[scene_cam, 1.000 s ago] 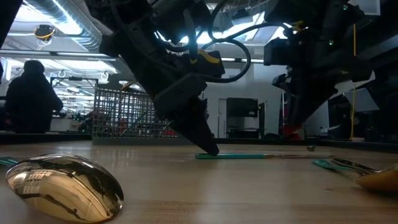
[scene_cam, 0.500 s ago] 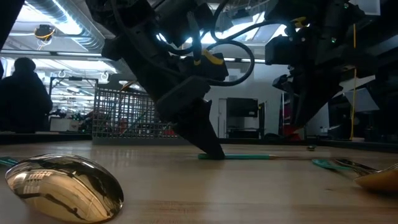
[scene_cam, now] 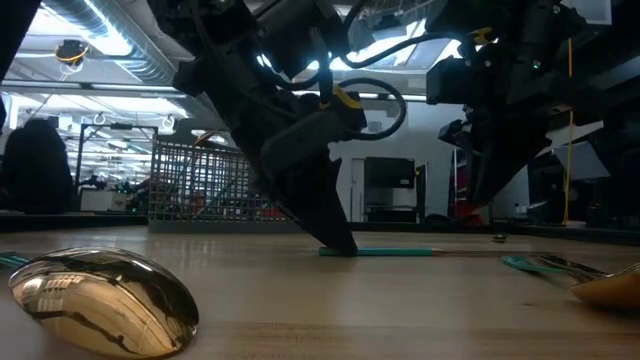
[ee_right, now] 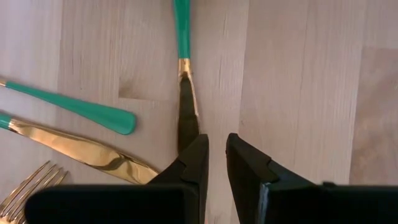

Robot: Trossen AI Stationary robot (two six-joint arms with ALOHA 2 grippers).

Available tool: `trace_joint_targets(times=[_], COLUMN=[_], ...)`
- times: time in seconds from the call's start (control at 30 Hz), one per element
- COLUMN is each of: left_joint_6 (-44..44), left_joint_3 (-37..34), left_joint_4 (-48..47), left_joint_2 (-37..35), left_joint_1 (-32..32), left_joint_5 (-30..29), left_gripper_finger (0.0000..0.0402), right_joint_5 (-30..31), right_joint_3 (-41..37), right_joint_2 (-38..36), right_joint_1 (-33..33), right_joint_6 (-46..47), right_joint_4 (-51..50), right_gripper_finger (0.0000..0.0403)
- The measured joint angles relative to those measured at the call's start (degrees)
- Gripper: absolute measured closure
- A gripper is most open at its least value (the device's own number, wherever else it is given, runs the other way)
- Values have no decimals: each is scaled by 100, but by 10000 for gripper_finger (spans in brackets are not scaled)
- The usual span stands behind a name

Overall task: Sort silverware
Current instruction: Put the knife into the middle left section of the silverware holder

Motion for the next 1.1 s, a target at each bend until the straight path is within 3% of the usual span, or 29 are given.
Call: trace_joint_targets(times=[0.13, 0.5, 0.83, 1.1], left_joint_6=[-220, -832, -684, -508], left_joint_3=[-4, -25, -22, -17], left_joint_4=[-14, 225, 214, 192], left_joint_2=[-44, -28, -28, -26], left_joint_1=[0, -9, -52, -237], left_joint_5=[135, 531, 313, -341], left_gripper_finger=[336, 340, 343, 343], right_joint_5=[0, -16, -702, -752], right_joint_3=[0, 0, 0, 0], right_joint_2=[-2, -2, 171, 643], right_joint_1=[0, 0, 0, 0], right_joint_6=[0, 0, -46, -48], right_joint_4=[0, 0, 113, 485], right_gripper_finger=[345, 345, 343, 278])
